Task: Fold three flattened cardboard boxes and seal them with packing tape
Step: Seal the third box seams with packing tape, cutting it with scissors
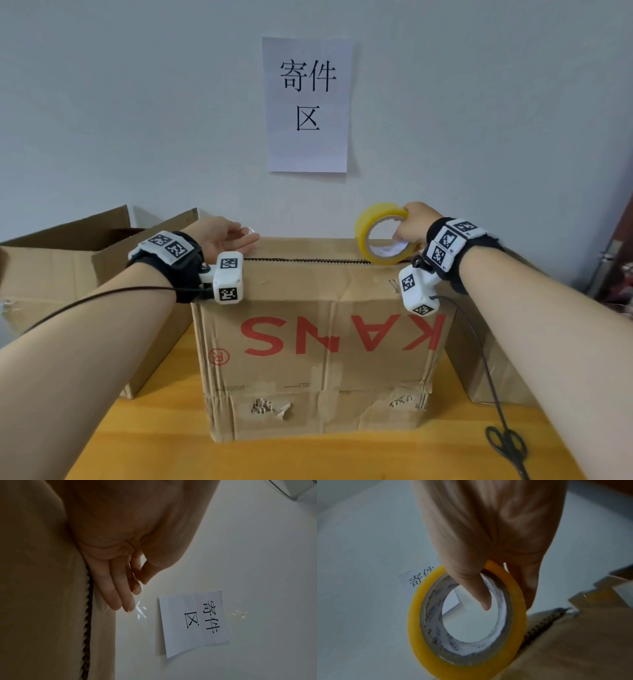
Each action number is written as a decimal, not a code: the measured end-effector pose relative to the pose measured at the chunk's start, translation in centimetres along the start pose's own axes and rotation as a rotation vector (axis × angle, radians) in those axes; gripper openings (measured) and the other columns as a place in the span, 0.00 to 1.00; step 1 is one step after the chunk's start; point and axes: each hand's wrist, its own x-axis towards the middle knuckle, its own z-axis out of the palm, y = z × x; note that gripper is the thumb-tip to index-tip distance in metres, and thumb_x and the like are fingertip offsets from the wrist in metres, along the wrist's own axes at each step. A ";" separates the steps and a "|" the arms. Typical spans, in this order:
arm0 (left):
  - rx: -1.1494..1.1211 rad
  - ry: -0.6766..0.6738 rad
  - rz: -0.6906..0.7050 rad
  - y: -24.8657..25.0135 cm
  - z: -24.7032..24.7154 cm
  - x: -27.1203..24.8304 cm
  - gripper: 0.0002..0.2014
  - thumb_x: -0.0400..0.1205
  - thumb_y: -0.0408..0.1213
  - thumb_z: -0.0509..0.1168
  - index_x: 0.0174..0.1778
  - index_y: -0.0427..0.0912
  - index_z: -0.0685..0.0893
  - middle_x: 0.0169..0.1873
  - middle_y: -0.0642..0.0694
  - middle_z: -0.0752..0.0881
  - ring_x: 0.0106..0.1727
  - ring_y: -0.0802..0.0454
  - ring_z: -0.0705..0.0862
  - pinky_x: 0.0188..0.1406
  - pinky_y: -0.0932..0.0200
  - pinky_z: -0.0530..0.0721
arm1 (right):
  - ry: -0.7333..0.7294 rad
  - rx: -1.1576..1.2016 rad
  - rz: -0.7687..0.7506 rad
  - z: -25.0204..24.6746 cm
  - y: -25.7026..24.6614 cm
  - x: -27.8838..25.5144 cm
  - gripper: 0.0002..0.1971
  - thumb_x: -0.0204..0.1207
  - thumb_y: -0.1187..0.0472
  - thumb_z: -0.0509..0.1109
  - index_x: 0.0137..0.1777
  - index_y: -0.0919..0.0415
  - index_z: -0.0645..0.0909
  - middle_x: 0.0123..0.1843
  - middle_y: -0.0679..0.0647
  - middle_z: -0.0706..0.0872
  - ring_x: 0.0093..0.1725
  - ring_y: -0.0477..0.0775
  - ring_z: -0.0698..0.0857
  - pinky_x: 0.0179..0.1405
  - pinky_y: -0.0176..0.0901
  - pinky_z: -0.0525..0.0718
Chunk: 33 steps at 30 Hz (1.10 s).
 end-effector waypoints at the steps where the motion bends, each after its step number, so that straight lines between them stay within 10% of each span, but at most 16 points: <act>1: -0.004 0.002 -0.004 0.0 -0.1 0.0 0.10 0.91 0.33 0.57 0.45 0.34 0.77 0.40 0.43 0.84 0.46 0.48 0.89 0.35 0.49 0.91 | -0.023 0.031 0.027 0.3 0.1 0.0 0.17 0.78 0.71 0.70 0.66 0.64 0.79 0.57 0.63 0.86 0.52 0.64 0.87 0.53 0.55 0.87; 7: 0.032 -0.002 -0.025 0.2 -0.9 -0.8 0.07 0.88 0.33 0.64 0.45 0.35 0.78 0.44 0.41 0.86 0.47 0.48 0.89 0.36 0.52 0.91 | -0.010 0.031 0.049 0.8 0.1 -0.5 0.15 0.83 0.67 0.66 0.69 0.62 0.77 0.59 0.64 0.84 0.53 0.68 0.89 0.58 0.64 0.88; 19: 0.116 0.003 -0.043 0.9 -2.4 -1.9 0.10 0.90 0.33 0.59 0.43 0.37 0.78 0.40 0.44 0.88 0.48 0.50 0.87 0.64 0.54 0.84 | 0.022 -0.155 -0.022 0.8 -1.9 -1.2 0.14 0.83 0.68 0.63 0.67 0.64 0.76 0.60 0.63 0.83 0.50 0.62 0.81 0.47 0.50 0.79; 25: 0.090 0.031 -0.064 1.1 -3.8 -1.4 0.09 0.90 0.32 0.58 0.44 0.37 0.77 0.24 0.42 0.89 0.48 0.51 0.88 0.66 0.53 0.83 | 0.025 -0.209 -0.005 1.1 -2.7 -1.2 0.13 0.84 0.69 0.62 0.68 0.66 0.75 0.55 0.62 0.81 0.50 0.62 0.79 0.46 0.50 0.75; 33: 0.061 0.014 -0.101 0.6 -4.9 -2.1 0.07 0.90 0.34 0.61 0.49 0.35 0.79 0.32 0.40 0.91 0.44 0.51 0.91 0.41 0.57 0.91 | 0.044 -0.277 0.004 1.5 -4.0 -1.1 0.12 0.85 0.68 0.62 0.66 0.67 0.75 0.43 0.58 0.78 0.47 0.62 0.80 0.44 0.50 0.75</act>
